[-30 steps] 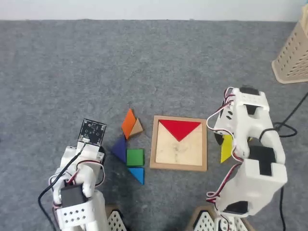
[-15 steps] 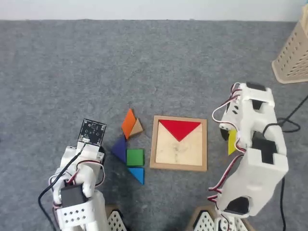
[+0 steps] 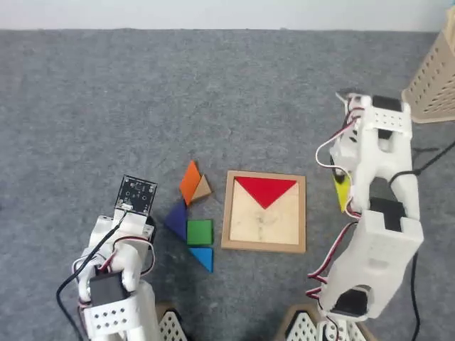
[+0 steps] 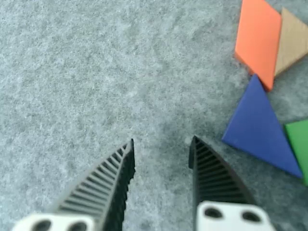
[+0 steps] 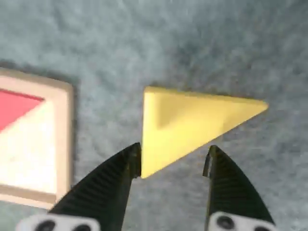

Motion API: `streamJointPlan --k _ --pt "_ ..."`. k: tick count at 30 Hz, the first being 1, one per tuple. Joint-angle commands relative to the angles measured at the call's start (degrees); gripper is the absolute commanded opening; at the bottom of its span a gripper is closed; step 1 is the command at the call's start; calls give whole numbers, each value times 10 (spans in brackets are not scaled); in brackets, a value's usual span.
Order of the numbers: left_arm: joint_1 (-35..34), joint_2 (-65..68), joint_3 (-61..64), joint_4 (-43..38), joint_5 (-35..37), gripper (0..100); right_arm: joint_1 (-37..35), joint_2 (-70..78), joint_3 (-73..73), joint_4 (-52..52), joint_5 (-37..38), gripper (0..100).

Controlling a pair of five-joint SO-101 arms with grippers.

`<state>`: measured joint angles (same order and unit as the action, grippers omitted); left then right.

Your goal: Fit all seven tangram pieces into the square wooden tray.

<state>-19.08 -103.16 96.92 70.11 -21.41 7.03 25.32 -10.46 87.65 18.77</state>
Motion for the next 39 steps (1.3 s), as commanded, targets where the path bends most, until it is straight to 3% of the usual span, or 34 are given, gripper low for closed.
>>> streamJointPlan --k 1,6,10,21,33,39 --pt "-4 -11 -4 3 -4 175 -44 -12 -74 19 -84 220" --pt "-4 -11 -4 3 -4 175 -75 15 -86 9 -214 233" --pt "-4 -11 -4 3 -4 175 -52 63 -86 -2 -258 330" --pt "-4 -11 -4 3 -4 175 -29 138 -87 -49 -261 319" --pt "-4 -11 -4 3 -4 175 25 162 -86 -46 -262 135" --pt "-4 -11 -4 3 -4 175 28 160 -88 -27 -258 125"
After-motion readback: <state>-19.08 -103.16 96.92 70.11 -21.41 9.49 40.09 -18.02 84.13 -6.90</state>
